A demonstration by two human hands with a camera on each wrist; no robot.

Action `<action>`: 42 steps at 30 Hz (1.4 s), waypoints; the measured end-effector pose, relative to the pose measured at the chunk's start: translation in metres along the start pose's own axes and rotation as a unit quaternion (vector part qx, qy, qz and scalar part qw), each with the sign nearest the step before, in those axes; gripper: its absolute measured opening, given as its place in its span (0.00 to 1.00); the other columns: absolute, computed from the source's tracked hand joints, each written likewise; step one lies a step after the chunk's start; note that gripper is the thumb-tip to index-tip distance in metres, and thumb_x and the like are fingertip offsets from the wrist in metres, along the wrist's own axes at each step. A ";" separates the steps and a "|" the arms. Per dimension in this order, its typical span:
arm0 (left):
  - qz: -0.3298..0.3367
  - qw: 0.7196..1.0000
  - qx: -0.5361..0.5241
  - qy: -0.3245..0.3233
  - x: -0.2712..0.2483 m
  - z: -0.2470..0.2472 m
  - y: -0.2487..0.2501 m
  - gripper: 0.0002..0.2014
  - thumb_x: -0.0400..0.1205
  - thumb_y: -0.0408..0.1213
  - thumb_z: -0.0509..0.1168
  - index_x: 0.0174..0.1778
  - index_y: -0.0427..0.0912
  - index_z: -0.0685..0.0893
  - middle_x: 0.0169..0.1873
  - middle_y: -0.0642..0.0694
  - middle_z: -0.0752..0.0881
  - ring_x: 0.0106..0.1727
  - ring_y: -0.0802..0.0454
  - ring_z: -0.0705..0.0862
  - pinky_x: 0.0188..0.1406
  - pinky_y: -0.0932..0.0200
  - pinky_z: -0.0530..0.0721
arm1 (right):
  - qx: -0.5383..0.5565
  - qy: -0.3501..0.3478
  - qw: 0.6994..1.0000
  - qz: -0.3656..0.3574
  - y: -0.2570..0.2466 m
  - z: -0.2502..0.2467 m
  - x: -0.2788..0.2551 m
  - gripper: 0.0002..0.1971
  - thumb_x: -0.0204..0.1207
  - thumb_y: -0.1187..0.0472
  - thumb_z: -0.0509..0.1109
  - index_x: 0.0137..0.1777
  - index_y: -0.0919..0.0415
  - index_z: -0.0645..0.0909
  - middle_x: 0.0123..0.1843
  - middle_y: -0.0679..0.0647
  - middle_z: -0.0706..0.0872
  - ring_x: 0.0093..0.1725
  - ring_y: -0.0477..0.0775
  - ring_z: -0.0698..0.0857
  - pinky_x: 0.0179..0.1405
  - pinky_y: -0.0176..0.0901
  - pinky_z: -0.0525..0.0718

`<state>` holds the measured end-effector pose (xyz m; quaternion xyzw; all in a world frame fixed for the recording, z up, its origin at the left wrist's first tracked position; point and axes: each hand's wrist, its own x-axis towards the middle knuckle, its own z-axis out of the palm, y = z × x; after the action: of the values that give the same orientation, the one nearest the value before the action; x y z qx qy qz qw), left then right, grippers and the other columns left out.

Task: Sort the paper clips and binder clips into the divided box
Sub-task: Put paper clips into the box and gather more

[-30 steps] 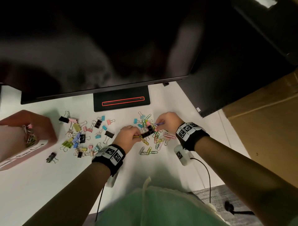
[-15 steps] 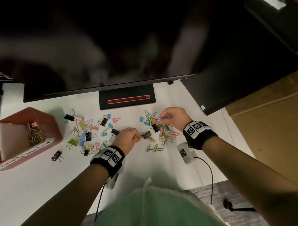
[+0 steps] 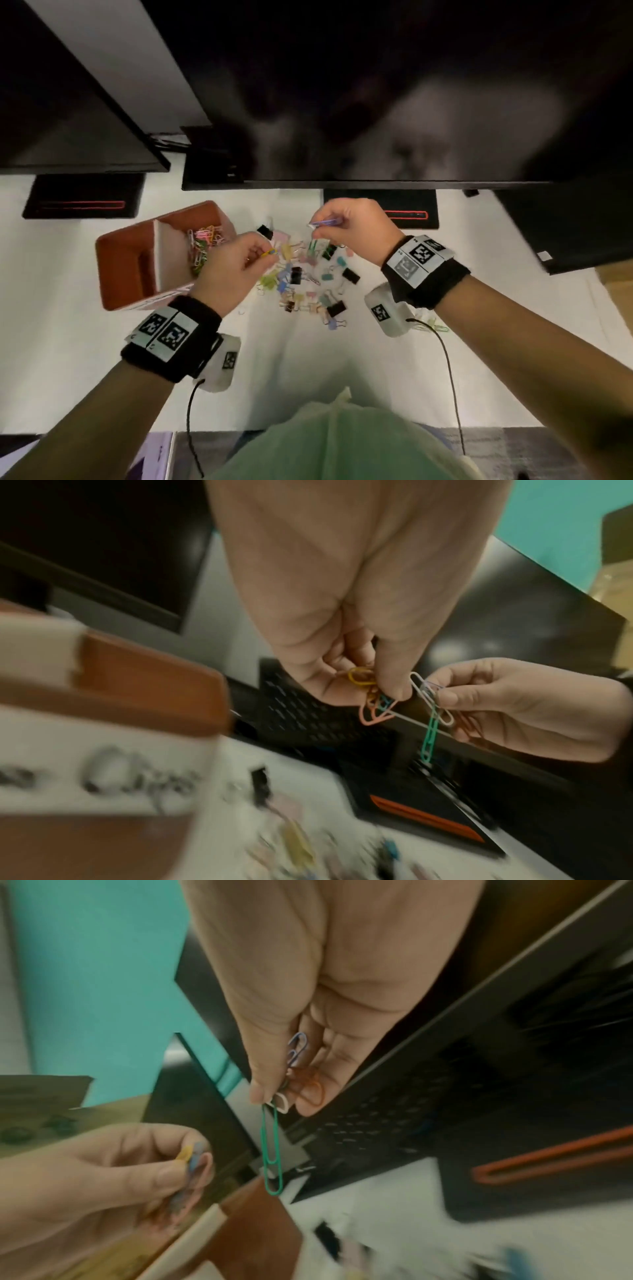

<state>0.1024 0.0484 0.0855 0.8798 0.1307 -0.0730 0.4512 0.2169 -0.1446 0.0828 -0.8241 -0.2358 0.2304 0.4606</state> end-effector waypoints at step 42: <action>-0.033 0.971 0.166 -0.171 0.072 0.239 0.084 0.17 0.77 0.47 0.68 0.58 0.41 0.80 0.49 0.44 0.85 0.47 0.49 0.83 0.50 0.53 0.83 | -0.201 -0.061 0.967 0.143 0.180 -0.107 -0.091 0.25 0.73 0.62 0.71 0.71 0.52 0.75 0.67 0.55 0.75 0.67 0.57 0.74 0.71 0.49 0.72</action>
<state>0.1931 -0.1809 -0.0062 0.9119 0.0666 -0.2581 0.3122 0.2417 -0.3529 -0.0085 -0.9090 -0.1852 0.2919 0.2329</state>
